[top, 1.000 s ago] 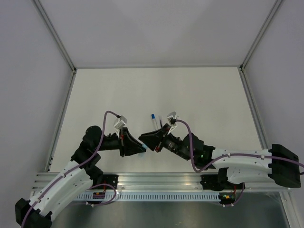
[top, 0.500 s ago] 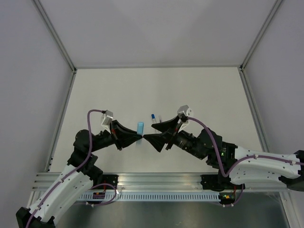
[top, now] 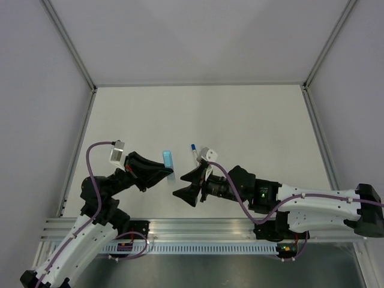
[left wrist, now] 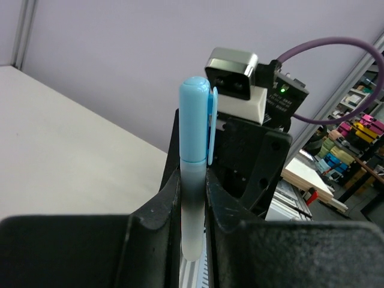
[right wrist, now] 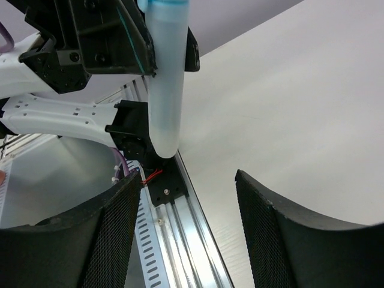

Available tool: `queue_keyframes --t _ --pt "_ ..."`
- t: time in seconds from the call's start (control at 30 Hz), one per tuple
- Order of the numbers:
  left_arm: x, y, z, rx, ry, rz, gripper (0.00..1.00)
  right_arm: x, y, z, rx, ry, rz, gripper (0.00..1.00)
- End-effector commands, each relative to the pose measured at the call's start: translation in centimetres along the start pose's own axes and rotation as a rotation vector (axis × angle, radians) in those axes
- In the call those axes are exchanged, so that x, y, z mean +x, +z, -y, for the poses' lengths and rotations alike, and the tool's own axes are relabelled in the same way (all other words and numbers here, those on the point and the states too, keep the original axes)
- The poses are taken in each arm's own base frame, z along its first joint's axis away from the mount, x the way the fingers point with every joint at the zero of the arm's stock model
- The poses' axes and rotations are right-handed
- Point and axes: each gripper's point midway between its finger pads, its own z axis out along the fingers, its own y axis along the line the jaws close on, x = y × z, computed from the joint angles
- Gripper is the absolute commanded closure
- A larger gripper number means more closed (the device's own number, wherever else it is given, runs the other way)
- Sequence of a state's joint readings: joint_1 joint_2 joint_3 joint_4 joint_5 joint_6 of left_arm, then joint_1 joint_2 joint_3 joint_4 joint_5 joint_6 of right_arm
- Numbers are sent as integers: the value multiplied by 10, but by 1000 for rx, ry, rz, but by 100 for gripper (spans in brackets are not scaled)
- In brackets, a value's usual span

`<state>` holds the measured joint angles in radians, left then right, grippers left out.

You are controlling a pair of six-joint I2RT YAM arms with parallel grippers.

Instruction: Insert the pens into the pen caps

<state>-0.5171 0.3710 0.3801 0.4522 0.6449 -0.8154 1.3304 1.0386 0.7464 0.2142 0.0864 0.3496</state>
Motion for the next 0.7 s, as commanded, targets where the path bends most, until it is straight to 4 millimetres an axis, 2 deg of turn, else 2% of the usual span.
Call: queue_keyframes --t 0.0,0.23,0.5,0.67 --pt "-14 -3 17 52 -11 62 98 -28 10 -23 -107 -21 74 31" --pt "-9 -10 20 65 -2 72 98 -31 29 -30 -137 -24 77 36" --pt "-5 -12 19 64 23 60 98 -48 32 -39 -176 -12 110 42" --pt "-2 -12 19 67 21 49 98 -53 34 -44 -193 -11 113 51"
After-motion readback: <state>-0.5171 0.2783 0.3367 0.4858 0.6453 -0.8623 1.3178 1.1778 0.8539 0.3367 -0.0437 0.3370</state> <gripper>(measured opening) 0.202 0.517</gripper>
